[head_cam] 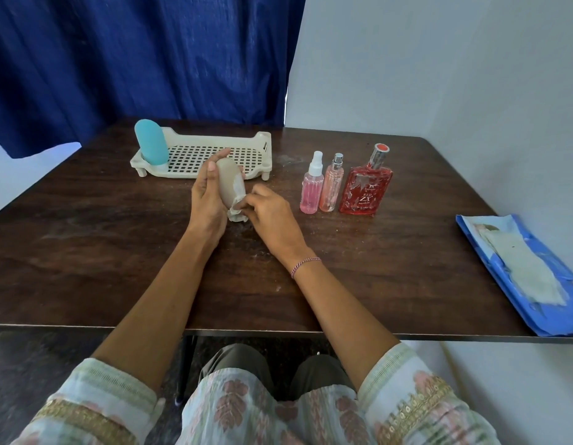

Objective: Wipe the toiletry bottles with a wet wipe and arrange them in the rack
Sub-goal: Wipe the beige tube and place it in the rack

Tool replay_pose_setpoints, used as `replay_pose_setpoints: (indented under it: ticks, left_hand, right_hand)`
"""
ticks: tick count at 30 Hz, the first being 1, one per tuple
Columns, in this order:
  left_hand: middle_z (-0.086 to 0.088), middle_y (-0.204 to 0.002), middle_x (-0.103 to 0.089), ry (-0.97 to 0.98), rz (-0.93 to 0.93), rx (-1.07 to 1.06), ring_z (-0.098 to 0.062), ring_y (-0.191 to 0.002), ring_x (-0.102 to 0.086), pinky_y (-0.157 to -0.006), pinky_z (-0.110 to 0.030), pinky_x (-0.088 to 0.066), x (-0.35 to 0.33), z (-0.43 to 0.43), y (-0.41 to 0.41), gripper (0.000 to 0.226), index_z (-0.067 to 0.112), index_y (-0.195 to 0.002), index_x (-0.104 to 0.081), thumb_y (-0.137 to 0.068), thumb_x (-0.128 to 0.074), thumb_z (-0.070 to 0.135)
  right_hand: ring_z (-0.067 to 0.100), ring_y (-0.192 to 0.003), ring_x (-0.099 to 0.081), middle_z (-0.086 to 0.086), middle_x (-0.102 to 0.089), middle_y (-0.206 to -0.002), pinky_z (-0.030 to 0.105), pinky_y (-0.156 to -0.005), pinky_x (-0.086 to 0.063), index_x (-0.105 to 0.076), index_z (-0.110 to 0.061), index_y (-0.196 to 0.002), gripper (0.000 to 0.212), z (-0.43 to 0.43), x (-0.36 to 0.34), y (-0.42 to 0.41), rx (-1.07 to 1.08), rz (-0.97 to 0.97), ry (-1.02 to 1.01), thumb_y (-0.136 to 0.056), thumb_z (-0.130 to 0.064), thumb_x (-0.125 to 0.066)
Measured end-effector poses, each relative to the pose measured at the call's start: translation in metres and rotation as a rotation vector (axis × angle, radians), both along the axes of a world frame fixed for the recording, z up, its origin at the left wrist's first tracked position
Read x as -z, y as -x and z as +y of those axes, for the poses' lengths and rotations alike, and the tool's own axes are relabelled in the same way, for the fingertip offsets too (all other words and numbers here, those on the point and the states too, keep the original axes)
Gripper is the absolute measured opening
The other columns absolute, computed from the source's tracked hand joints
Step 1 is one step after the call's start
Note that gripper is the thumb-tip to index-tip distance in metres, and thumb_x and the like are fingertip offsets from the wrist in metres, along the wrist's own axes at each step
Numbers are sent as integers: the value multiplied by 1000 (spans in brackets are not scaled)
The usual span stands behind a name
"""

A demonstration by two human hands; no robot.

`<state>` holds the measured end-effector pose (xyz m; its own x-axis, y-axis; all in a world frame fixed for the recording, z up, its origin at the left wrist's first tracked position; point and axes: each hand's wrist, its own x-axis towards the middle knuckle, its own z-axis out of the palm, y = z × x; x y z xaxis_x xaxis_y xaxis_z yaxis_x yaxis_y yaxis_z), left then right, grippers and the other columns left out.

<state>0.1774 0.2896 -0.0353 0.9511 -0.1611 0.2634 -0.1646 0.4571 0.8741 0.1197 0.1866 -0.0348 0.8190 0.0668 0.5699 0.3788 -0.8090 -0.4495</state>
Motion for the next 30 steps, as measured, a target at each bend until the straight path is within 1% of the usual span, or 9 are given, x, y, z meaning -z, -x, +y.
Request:
replay_pose_setpoints:
  ticks: [5, 9, 13, 17, 19, 22, 25, 27, 30]
  left_hand:
    - [-5, -108, -58, -42, -34, -25, -15, -95, -58, -86, -35, -51, 4, 0, 0, 31, 27, -112, -61, -103, -32, 33]
    - [0, -99, -62, -31, -23, -59, -13, -92, -59, -83, -32, -53, 2, 3, -3, 30, 27, -113, -59, -103, -32, 34]
    - [-5, -100, -61, -52, -52, -28, -15, -92, -59, -83, -34, -53, 4, -8, 4, 29, 25, -114, -58, -103, -32, 34]
    - [-15, -121, -55, -94, -65, -50, -23, -104, -55, -96, -48, -47, 0, -6, 3, 29, 31, -110, -63, -100, -36, 38]
    - [-18, -129, -52, -133, -69, -76, -27, -109, -54, -99, -51, -46, 0, 0, 0, 29, 35, -107, -65, -98, -38, 40]
    - [-16, -124, -55, -140, -95, -87, -21, -103, -56, -91, -42, -51, 0, 2, 1, 29, 30, -110, -63, -99, -38, 38]
    - [-1, -109, -59, -151, -117, -94, -9, -91, -59, -80, -29, -52, -4, -1, 3, 28, 26, -110, -60, -103, -34, 30]
    - [-2, -110, -58, -149, -118, -88, -12, -92, -58, -82, -33, -52, -4, -1, 2, 28, 27, -109, -61, -102, -34, 31]
    - [-7, -118, -56, -151, -137, -78, -21, -101, -55, -93, -47, -48, 3, -2, -1, 27, 26, -110, -61, -100, -37, 33]
  right_hand:
    - [21, -83, -64, 9, -63, -91, 35, -81, -53, -72, -2, -91, 13, -9, 2, -2, 86, 13, -138, -80, 2, -66]
    - [23, -80, -62, 10, -60, -88, 34, -76, -52, -71, -1, -96, 15, 2, -1, 1, 27, -9, -2, -83, -4, -66]
    - [25, -80, -60, 11, -59, -84, 33, -71, -50, -70, 0, -93, 14, -2, 0, 9, -14, -60, 107, -81, -6, -67]
    - [22, -80, -61, 11, -58, -87, 33, -77, -51, -71, -1, -96, 15, -9, -1, 0, 55, -63, -47, -84, -5, -65]
    - [23, -81, -62, 12, -59, -89, 36, -79, -52, -70, 0, -97, 15, -5, 0, -3, 68, -74, -38, -83, -2, -64]
    - [25, -81, -60, 12, -58, -86, 37, -75, -53, -70, 1, -95, 15, 3, -1, 1, 21, -110, 50, -82, -4, -65]
    - [27, -85, -59, 12, -58, -89, 36, -77, -53, -68, 1, -95, 14, 7, -2, 1, -30, -131, 114, -82, -4, -65]
    - [24, -83, -60, 11, -58, -88, 30, -77, -51, -70, 0, -94, 14, 5, -2, -2, -3, -132, 42, -82, -3, -65]
    - [22, -81, -62, 9, -60, -89, 26, -79, -49, -71, -2, -95, 15, -4, 2, -3, 82, -106, -81, -81, -1, -65]
